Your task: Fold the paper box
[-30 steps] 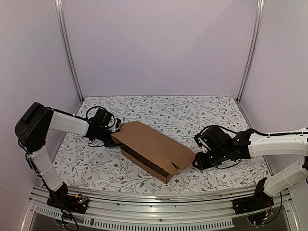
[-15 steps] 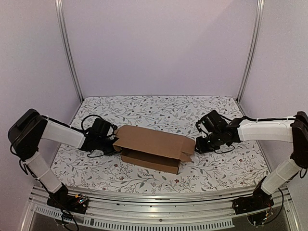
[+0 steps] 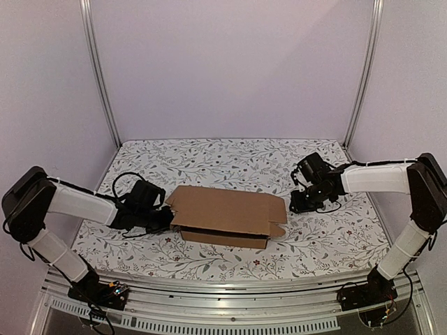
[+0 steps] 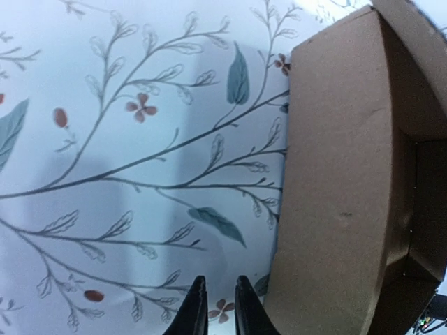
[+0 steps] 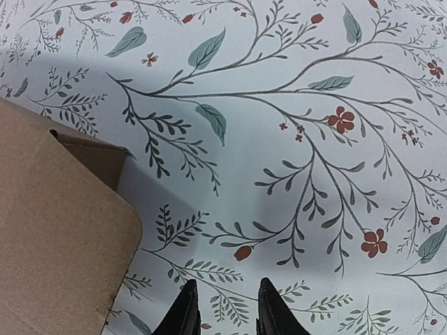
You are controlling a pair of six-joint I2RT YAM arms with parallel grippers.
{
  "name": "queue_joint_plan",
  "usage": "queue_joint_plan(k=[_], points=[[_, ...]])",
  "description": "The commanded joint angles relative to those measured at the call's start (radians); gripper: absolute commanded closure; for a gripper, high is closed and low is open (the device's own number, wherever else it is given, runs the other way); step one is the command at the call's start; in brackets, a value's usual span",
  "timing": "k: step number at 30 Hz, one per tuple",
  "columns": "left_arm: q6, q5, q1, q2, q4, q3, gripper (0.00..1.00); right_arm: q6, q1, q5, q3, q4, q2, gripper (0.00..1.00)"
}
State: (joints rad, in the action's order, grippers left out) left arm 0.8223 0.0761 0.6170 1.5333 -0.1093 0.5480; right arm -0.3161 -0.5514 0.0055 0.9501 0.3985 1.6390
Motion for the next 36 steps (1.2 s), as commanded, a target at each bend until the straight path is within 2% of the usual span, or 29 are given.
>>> queue_joint_plan(k=[1,6,10,22,24,26,31,36], points=[[0.0,-0.104,0.01,-0.086,0.139,-0.009,0.84,0.024,0.012,0.081,0.011,0.038,-0.017,0.73],[-0.049,-0.234,0.009,-0.2,0.324,0.027,0.78,0.023,0.012,0.103,-0.01,0.063,-0.078,0.7],[-0.095,-0.313,0.008,-0.257,0.431,0.063,0.65,0.029,0.012,0.085,-0.025,0.078,-0.141,0.66],[-0.293,-0.446,0.003,-0.361,0.596,0.204,0.34,0.223,-0.072,0.026,-0.118,-0.016,-0.394,0.44],[-0.333,-0.468,0.001,-0.389,0.63,0.241,0.31,0.258,-0.094,0.007,-0.16,-0.074,-0.435,0.34],[-0.375,-0.479,0.0,-0.419,0.651,0.273,0.28,0.303,-0.122,0.021,-0.165,-0.087,-0.473,0.3],[-0.386,-0.488,0.0,-0.496,0.655,0.302,0.14,0.459,-0.176,0.082,-0.09,0.051,-0.516,0.26],[-0.376,-0.45,-0.001,-0.554,0.617,0.278,0.09,0.634,-0.262,0.145,-0.037,0.225,-0.532,0.21]])
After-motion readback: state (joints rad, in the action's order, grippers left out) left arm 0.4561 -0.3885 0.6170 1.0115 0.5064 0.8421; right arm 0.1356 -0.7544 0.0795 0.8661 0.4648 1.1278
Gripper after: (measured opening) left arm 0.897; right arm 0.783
